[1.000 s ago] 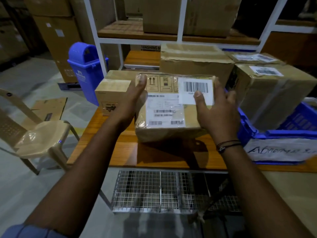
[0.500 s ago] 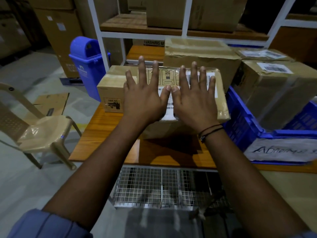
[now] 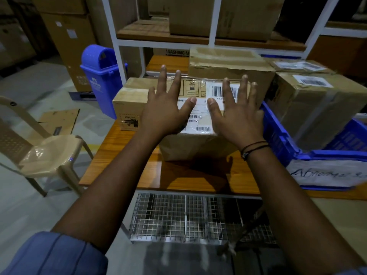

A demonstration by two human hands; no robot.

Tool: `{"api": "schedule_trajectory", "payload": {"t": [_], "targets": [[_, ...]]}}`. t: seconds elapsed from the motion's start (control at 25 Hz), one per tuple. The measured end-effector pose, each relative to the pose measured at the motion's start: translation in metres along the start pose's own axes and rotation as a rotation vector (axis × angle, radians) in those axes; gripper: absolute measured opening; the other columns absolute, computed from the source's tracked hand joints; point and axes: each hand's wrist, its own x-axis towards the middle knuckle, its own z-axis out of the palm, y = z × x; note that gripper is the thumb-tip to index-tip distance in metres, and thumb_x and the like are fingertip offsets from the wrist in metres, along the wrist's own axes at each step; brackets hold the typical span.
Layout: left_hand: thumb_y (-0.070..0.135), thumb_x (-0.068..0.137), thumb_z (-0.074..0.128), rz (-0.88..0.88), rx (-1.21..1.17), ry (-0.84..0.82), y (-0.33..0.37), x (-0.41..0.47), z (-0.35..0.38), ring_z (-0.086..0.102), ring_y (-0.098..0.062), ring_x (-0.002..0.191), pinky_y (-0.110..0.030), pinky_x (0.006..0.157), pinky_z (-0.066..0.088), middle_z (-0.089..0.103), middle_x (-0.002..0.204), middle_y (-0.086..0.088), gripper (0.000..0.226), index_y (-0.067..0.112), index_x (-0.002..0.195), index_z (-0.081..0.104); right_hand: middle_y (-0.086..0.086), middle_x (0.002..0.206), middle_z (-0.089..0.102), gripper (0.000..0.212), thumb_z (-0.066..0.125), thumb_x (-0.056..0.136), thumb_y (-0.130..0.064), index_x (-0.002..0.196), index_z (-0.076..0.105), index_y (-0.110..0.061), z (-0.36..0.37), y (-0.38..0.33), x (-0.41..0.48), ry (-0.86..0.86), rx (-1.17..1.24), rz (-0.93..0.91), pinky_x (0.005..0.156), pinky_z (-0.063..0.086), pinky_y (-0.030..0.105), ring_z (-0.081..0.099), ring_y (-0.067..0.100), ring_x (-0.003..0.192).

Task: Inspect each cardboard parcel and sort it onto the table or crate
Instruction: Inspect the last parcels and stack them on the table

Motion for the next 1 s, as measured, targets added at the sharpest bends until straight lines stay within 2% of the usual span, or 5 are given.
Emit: {"api": "schedule_trajectory", "payload": {"t": [0.2,0.36,0.6,0.8,1.0], "targets": [[0.064,0.103,0.043,-0.459,-0.824,-0.212,-0.037,0.007,-0.011,0.056,-0.038,0.13,-0.063,0.106,0.047,0.038,0.163,-0.013,0.075,0.042,0.165,0.005,0.009,0.167,0.033,0.098,0.042,0.083,-0.091,0.162,0.031,-0.034,-0.003,0.049,-0.003,-0.147,0.825,0.314,0.121,0.031,0.056,0.036,0.037,0.15],[0.079,0.097,0.014,-0.538,-1.027,-0.268,-0.048,-0.058,0.033,0.04,-0.042,0.145,-0.056,0.113,0.039,0.036,0.165,-0.011,0.075,0.041,0.159,0.032,-0.008,0.149,0.059,0.078,0.031,0.091,-0.086,0.149,0.054,-0.039,0.05,0.07,-0.049,-0.27,1.575,0.439,0.11,0.036,0.072,0.052,0.025,0.138],[0.094,0.083,0.022,-0.398,-1.026,0.024,-0.033,-0.081,0.044,0.058,-0.024,0.131,-0.054,0.104,0.053,0.062,0.138,-0.001,0.045,0.078,0.098,0.061,-0.014,0.14,0.056,0.061,0.018,0.106,-0.066,0.155,0.041,-0.038,0.063,0.055,-0.065,-0.111,1.332,0.419,0.111,0.045,0.045,0.053,0.017,0.133],[0.091,0.087,0.028,-0.22,-0.785,0.204,-0.042,-0.072,0.02,0.071,-0.021,0.095,-0.06,0.083,0.055,0.073,0.096,0.009,0.057,0.049,0.093,0.067,-0.004,0.149,0.056,0.062,0.021,0.106,-0.06,0.154,0.047,-0.03,0.046,0.049,-0.059,-0.009,1.287,0.291,0.112,0.048,0.042,0.056,0.013,0.132],[0.066,0.1,0.036,-0.076,-0.972,0.11,-0.045,-0.063,-0.006,0.066,-0.01,0.12,-0.054,0.103,0.051,0.072,0.126,0.015,0.038,0.057,0.125,0.062,-0.004,0.157,0.05,0.086,0.04,0.089,-0.085,0.159,0.039,-0.034,0.025,0.059,-0.057,0.015,1.366,0.151,0.114,0.044,0.055,0.052,0.017,0.14]]}}
